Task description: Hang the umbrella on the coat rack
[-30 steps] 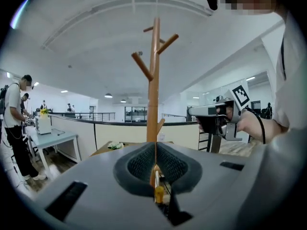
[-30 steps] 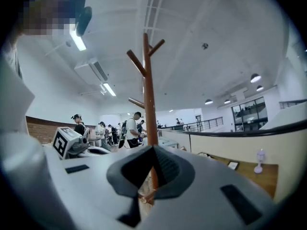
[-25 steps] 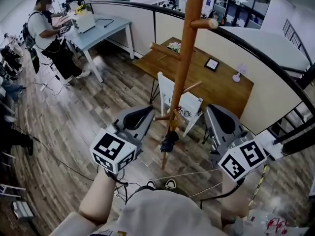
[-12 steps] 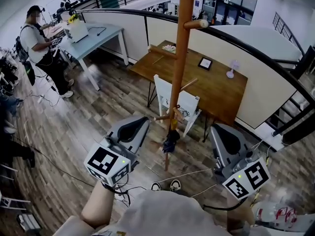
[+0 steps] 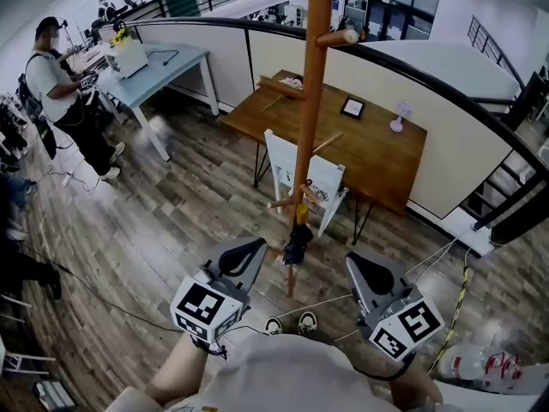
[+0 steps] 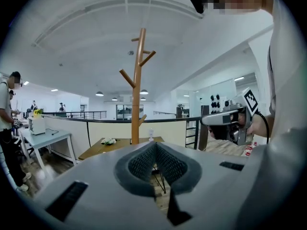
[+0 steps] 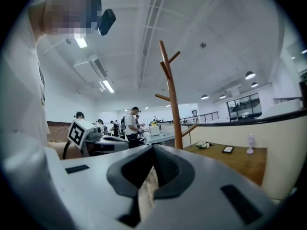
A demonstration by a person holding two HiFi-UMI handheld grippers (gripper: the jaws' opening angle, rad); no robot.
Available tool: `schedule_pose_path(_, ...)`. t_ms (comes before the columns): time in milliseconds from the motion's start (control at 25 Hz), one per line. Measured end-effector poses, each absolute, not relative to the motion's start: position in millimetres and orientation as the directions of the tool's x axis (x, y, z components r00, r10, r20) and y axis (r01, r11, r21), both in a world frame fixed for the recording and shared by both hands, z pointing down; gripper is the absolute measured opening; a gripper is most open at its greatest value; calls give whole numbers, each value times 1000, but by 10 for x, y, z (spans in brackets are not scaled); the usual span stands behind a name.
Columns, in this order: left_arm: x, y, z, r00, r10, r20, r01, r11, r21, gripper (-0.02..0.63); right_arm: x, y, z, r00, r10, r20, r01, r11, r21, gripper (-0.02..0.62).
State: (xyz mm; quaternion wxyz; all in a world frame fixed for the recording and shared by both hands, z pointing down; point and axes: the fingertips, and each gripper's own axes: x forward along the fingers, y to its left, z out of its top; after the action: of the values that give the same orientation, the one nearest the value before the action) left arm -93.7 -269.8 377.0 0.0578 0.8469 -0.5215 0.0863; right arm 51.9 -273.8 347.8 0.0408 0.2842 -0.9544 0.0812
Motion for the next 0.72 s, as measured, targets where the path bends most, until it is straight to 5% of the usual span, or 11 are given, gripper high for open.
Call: schedule_pose_path(720, -796, -2661, 3762, 473, -859, 194, -878, -479, 19, 2, 309, -2680, 3499, -852, -513, 106, -524, 834, -174, 3)
